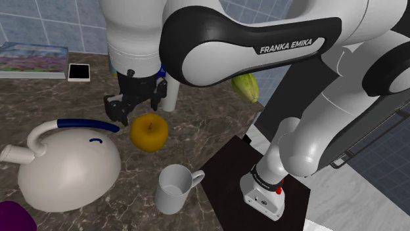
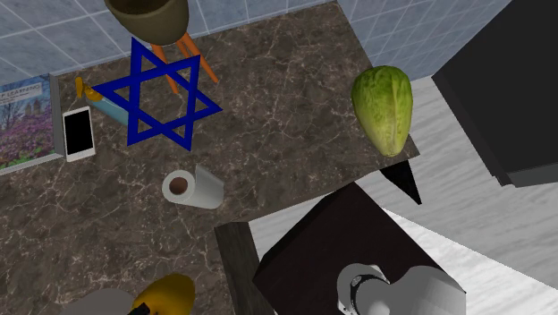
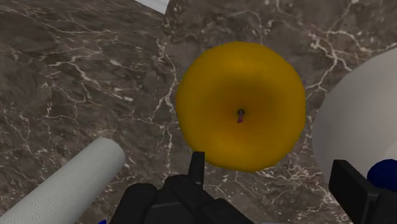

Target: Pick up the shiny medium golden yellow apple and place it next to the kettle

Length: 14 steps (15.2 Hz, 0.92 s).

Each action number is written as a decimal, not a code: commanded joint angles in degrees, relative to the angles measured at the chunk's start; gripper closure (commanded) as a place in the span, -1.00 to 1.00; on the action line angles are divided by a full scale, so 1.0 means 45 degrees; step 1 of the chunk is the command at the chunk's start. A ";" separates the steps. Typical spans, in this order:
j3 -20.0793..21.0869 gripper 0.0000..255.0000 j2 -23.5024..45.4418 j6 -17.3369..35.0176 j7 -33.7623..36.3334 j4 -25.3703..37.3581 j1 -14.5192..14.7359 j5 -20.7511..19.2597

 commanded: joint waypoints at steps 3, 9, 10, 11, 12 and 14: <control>0.0036 -1.00 -0.0005 -0.0424 -0.0016 0.0414 0.0031 0.0025; 0.0159 -1.00 0.0091 -0.1629 -0.0018 0.1680 0.0122 0.0029; 0.0159 -1.00 0.0092 -0.1629 -0.0018 0.1680 0.0122 0.0028; 0.0159 -1.00 0.0092 -0.1629 -0.0018 0.1680 0.0122 0.0028; 0.0159 -1.00 0.0092 -0.1629 -0.0018 0.1680 0.0122 0.0028; 0.0159 -1.00 0.0092 -0.1629 -0.0018 0.1680 0.0122 0.0028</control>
